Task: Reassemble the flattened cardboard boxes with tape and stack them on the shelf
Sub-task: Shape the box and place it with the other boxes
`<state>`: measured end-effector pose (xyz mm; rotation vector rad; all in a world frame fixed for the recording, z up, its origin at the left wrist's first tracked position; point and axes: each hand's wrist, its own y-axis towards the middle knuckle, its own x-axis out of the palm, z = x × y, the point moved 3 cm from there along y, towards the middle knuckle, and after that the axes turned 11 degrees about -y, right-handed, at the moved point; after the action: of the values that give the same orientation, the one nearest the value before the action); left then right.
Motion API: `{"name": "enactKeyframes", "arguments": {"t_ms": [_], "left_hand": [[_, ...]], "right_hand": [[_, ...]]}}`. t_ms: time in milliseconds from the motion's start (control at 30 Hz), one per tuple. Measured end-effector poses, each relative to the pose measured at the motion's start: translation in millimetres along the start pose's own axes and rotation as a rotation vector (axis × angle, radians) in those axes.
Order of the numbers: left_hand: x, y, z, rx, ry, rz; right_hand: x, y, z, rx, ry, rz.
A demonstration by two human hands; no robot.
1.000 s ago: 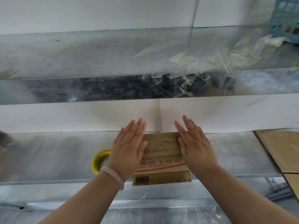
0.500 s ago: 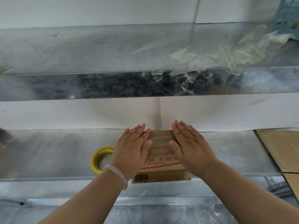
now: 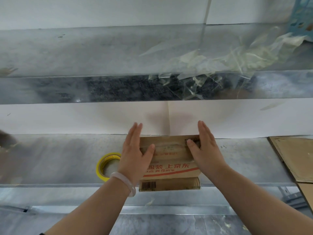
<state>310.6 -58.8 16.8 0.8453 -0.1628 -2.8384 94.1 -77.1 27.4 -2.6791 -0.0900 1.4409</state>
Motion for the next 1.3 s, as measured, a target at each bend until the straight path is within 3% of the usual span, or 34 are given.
{"name": "enactKeyframes", "arguments": {"t_ms": [100,167,233,433,600,733,900,1000,1167,1300], "left_hand": [[-2,-3,-2,-0.459,-0.362,0.064],[-1,-7,2,-0.599,-0.606,-0.032],[-10,-13,13,-0.588,-0.626,-0.034],[-45,-38,33,-0.536,-0.9,0.268],[-45,-41,29,-0.505,-0.956,0.105],[-46,-43,11,-0.417,-0.823,-0.003],[-39,-35,3,-0.382,-0.943,0.134],[-34,-37,2,-0.419,-0.934,0.24],[-39,-42,3,-0.579,-0.856,0.285],[-47,-42,10,-0.613,-0.816,0.187]], "right_hand": [[-5,-3,8,0.264,0.279,-0.027],[-4,-10,9,0.327,0.371,-0.154],[-8,-20,7,0.33,0.453,-0.185],[-35,-46,4,0.326,0.814,0.018],[-31,-45,8,0.262,0.92,0.032],[-23,-44,15,0.183,0.852,-0.003],[-17,-38,15,0.199,0.865,0.057],[-19,-35,10,0.253,0.756,0.065],[-32,-25,10,0.361,0.557,-0.118],[-50,-20,3,0.303,0.34,-0.331]]}}
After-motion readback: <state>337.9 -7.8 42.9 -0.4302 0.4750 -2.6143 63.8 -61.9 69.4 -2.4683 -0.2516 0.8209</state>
